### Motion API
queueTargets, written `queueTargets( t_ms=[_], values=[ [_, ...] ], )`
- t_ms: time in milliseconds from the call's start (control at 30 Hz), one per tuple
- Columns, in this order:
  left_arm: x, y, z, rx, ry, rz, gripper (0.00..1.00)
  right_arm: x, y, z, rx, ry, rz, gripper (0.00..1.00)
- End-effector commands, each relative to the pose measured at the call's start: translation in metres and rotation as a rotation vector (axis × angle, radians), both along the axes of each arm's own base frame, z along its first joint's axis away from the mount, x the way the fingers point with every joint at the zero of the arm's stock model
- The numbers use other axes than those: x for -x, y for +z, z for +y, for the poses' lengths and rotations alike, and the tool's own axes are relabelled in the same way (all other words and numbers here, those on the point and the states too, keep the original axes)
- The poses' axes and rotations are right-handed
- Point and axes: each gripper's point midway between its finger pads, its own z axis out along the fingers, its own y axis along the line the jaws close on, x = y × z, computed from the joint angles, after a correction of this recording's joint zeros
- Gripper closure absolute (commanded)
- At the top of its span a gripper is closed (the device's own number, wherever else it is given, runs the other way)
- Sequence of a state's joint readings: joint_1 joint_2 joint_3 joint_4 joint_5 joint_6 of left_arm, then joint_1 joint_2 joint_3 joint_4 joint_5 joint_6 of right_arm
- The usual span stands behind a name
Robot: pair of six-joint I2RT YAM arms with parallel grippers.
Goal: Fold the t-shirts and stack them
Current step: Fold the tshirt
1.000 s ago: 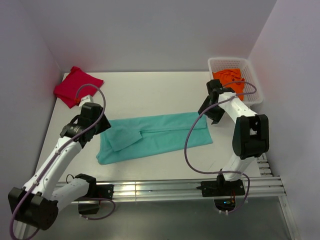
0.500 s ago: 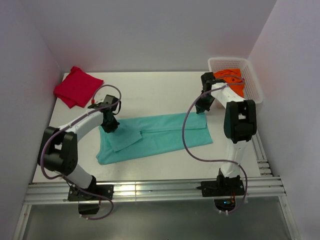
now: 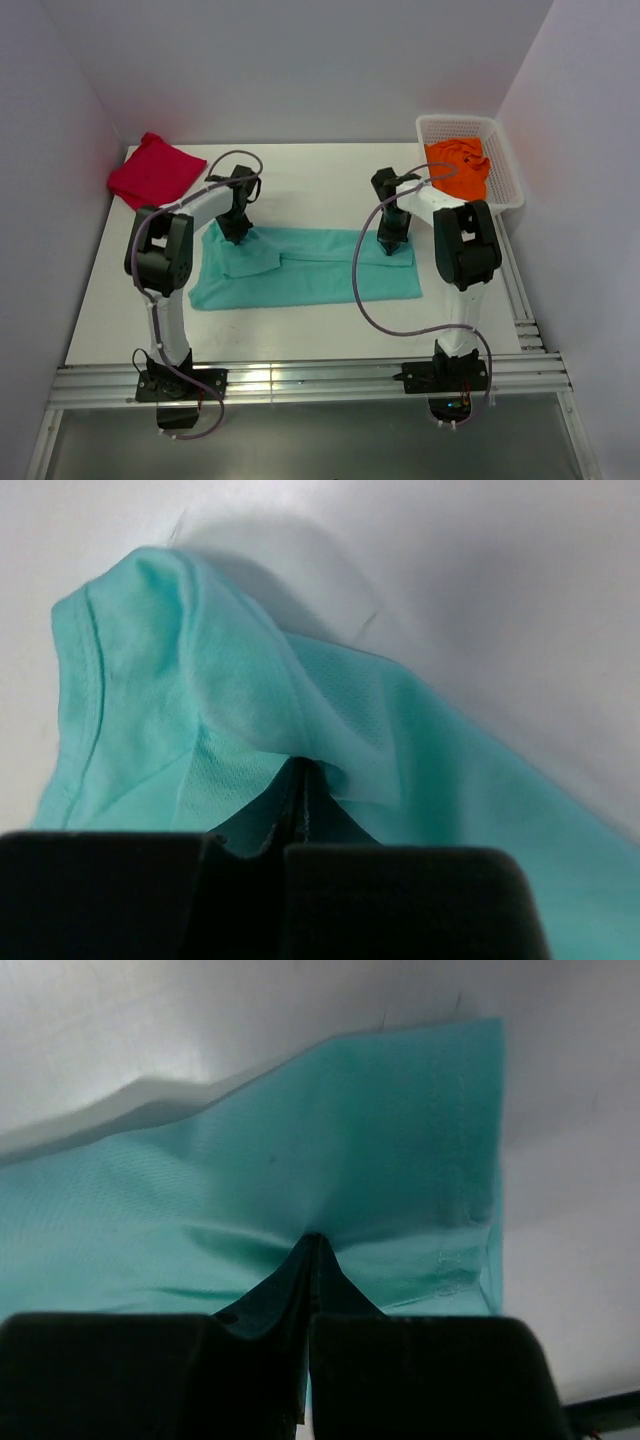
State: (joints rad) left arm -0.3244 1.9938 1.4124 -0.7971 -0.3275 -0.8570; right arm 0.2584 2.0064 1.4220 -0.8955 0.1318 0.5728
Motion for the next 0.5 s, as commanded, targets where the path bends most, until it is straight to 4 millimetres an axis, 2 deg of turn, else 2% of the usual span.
queueTargets(
  t_ms=[0,33,67,100,167,200,233,267,300,333,367,400,467],
  values=[
    [-0.035,-0.003,-0.005,-0.038,-0.046,-0.017,1.00,0.037,0.013,0.001,0.050,0.059,0.028,1.00],
    [-0.039,-0.011,-0.006,-0.047,-0.053,-0.001,1.00,0.044,0.012,0.001,0.052,0.069,0.037,1.00],
    [-0.042,-0.012,-0.006,-0.052,-0.063,0.003,1.00,0.057,0.005,0.001,0.059,0.081,0.061,1.00],
    [-0.054,-0.006,-0.010,-0.047,-0.069,-0.022,1.00,0.063,0.007,0.002,0.065,0.098,0.057,1.00],
    [-0.060,-0.016,-0.011,-0.056,-0.085,0.000,1.00,0.082,0.001,0.001,0.066,0.114,0.084,1.00],
    [-0.073,-0.009,-0.015,-0.042,-0.093,-0.028,1.00,0.089,-0.001,0.004,0.064,0.126,0.090,1.00],
    [-0.078,-0.017,-0.014,-0.048,-0.103,-0.013,1.00,0.103,-0.006,0.005,0.054,0.134,0.117,1.00],
    [-0.093,-0.007,-0.020,-0.036,-0.110,-0.045,1.00,0.108,-0.004,0.008,0.042,0.141,0.108,1.00],
    [-0.099,-0.014,-0.024,-0.024,-0.132,-0.035,1.00,0.115,-0.004,0.014,0.033,0.152,0.112,1.00],
    [-0.108,-0.012,-0.028,-0.015,-0.145,-0.051,1.00,0.127,-0.006,0.018,0.012,0.158,0.130,1.00],
    [-0.117,-0.009,-0.034,0.006,-0.159,-0.066,1.00,0.130,-0.002,0.025,-0.014,0.165,0.116,1.00],
    [-0.136,-0.001,-0.045,0.038,-0.172,-0.115,1.00,0.137,-0.001,0.036,-0.033,0.187,0.116,1.00],
    [-0.151,0.006,-0.065,0.122,-0.220,-0.151,1.00,0.145,0.002,0.058,-0.095,0.225,0.108,1.00]
  ],
)
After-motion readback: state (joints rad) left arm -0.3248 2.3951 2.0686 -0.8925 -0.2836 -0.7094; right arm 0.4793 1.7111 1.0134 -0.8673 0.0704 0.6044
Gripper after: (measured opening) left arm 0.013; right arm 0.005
